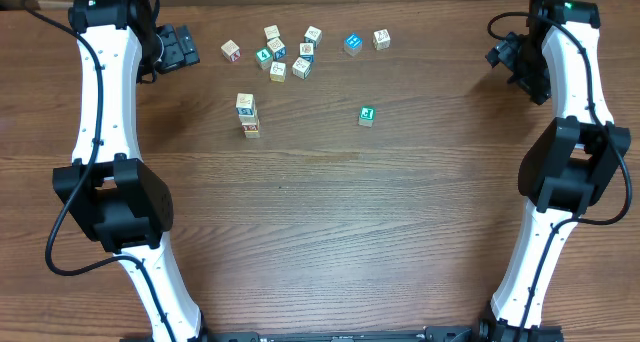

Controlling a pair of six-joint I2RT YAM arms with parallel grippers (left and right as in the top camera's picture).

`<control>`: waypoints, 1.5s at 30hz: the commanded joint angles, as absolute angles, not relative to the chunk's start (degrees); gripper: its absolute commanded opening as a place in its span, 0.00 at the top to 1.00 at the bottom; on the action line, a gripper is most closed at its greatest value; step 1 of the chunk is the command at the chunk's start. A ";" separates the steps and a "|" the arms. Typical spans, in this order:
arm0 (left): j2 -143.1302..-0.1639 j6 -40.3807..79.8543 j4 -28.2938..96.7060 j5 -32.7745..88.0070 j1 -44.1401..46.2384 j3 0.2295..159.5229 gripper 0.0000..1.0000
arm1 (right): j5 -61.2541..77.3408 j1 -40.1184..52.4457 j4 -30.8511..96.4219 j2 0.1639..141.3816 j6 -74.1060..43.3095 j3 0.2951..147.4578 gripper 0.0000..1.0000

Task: Form a tower
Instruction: 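Raise the left gripper and retract it to the upper left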

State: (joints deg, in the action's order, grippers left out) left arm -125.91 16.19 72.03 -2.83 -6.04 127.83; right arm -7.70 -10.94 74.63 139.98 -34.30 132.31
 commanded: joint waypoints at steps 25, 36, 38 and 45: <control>-125.51 16.75 71.99 -3.18 -5.98 128.33 0.00 | -7.88 -11.11 74.59 137.19 -34.28 132.81 0.00; -125.47 16.75 71.96 -3.18 -5.80 128.29 0.01 | -7.88 -11.11 74.59 137.19 -34.28 132.81 0.00; -125.47 16.73 71.99 -3.18 -5.32 128.29 0.01 | -7.88 -11.11 74.59 137.19 -34.26 132.79 0.00; -125.43 16.73 71.99 -3.16 -5.19 128.29 0.01 | -7.88 -11.11 74.59 137.19 -34.26 132.81 0.00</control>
